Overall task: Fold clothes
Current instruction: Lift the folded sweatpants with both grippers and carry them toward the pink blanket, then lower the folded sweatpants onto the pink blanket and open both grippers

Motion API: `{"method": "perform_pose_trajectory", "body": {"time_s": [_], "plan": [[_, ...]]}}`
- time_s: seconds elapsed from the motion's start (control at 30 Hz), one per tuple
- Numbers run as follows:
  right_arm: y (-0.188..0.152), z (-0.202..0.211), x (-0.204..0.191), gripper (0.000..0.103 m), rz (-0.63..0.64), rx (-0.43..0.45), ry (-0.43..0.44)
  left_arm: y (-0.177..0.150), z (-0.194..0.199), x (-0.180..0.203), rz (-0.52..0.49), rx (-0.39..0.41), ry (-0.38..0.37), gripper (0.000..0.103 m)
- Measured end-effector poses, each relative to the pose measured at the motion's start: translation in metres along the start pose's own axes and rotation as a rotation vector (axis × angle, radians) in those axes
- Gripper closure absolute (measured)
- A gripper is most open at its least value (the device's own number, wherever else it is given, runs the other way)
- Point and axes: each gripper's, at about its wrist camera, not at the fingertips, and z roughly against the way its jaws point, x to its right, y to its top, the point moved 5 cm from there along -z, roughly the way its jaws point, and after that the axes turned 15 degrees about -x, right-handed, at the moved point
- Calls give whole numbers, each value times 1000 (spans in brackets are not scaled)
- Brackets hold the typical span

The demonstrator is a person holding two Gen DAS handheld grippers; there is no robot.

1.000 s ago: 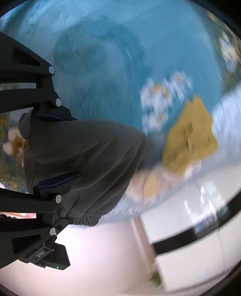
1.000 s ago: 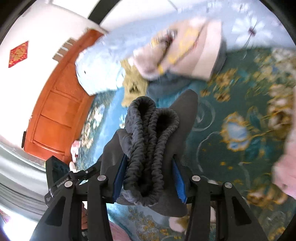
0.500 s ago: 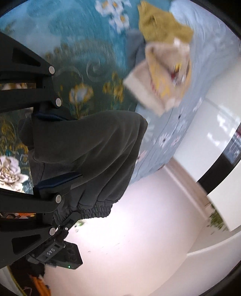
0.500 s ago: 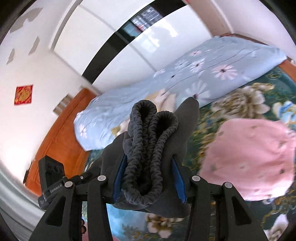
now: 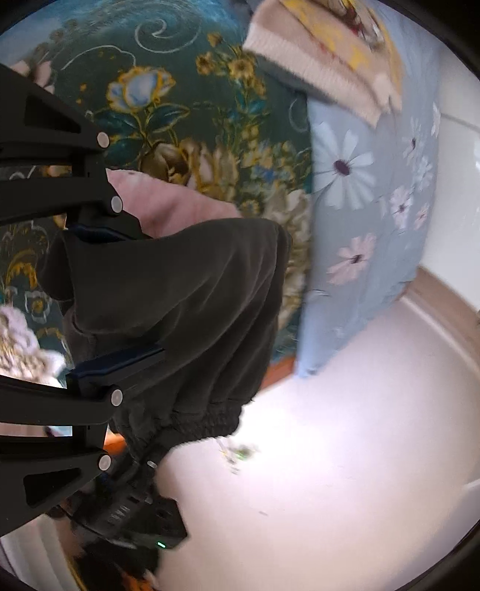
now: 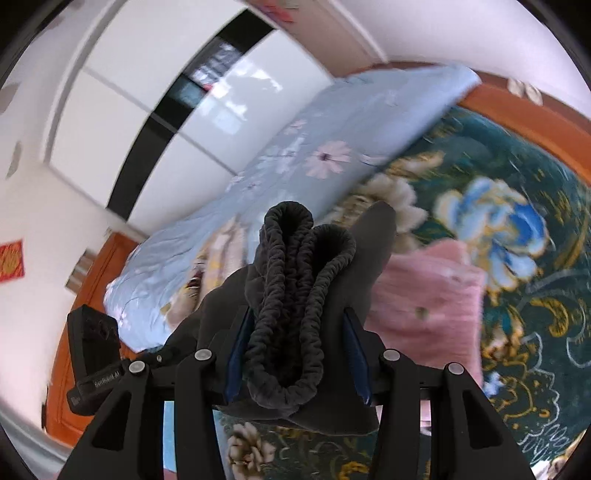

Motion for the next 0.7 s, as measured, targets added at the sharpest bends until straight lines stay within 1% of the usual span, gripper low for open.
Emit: {"method": "perform_pose_trajectory", "body": {"time_s": [0.07,0.13,0.17,0.23,0.27,0.33,0.37,0.4,0.53,0.57,0.6,0.67,0.7], "plan": [[-3,-10,28,54,-60,-30,-30,-4,-26,-9,-1,-65,46,51],[-12,-25,50,54,-117,-72,-48,-14,-39,-20,1,-99,75,51],[-16,-29,58,54,-134,-92,-52,-20,-44,-26,1,-113,82,49],[-19,-29,64,54,-138,-113,-54,-27,-46,-37,16,-133,74,48],[-20,-29,66,52,-137,-122,-56,-29,-45,-43,37,-137,51,48],[-14,-18,60,52,-105,-113,-85,-35,-38,-48,68,-118,14,48],[-7,-9,55,52,-78,-85,-114,-37,-30,-48,75,-96,3,48],[-3,0,49,52,-55,-58,-131,-37,-23,-47,74,-76,7,48],[13,14,6,52,87,-21,-150,-32,7,-22,17,35,28,48],[13,6,-4,52,126,-50,-138,-30,8,-14,-6,44,20,48],[12,-5,-14,52,173,-83,-153,-30,5,-4,-36,44,17,48],[9,-26,-29,52,257,-145,-186,-38,-8,19,-119,12,30,47],[14,-33,-24,52,250,-147,-219,-41,-17,23,-144,-5,42,47]]}}
